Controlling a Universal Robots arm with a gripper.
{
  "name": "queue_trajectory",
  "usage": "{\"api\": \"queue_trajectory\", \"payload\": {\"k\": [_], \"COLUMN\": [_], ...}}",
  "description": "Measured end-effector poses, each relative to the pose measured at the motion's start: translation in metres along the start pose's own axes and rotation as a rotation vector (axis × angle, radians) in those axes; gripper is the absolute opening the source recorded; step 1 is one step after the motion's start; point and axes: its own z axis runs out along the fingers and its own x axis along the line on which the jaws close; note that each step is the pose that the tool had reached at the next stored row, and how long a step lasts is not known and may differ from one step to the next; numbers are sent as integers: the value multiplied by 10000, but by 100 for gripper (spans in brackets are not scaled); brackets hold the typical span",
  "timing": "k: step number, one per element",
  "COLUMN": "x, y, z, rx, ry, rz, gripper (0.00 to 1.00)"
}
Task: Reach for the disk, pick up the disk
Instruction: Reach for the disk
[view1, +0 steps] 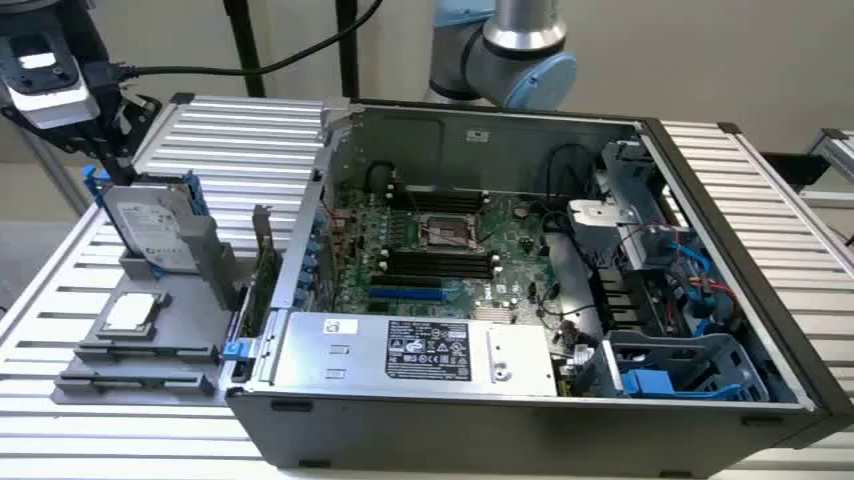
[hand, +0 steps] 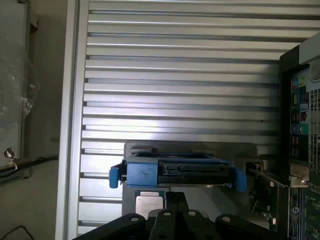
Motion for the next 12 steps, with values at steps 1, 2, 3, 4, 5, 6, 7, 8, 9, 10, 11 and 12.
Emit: {"api": "queue_trajectory", "payload": {"k": [1,2,3,4,5,6,7,8,9,10,11,12], "x": [0,0,-1,-1,-1,-1,-1,-1,-2,-2,-2,0], "y": [0,0,0,0,0,0,-1,0,0,0,0,0], "z": [0,0,0,0,0,0,0,0,0,0,0,0], "rx": [0,0,0,0,1,0,0,0,0,0,0,1], "ry": [0,0,0,0,0,0,0,0,-1,-1,0,1], "rz": [0,1,0,0,0,0,0,0,0,0,0,0], "gripper": [11,11,11,11,11,11,11,11,11,11,11,11]}}
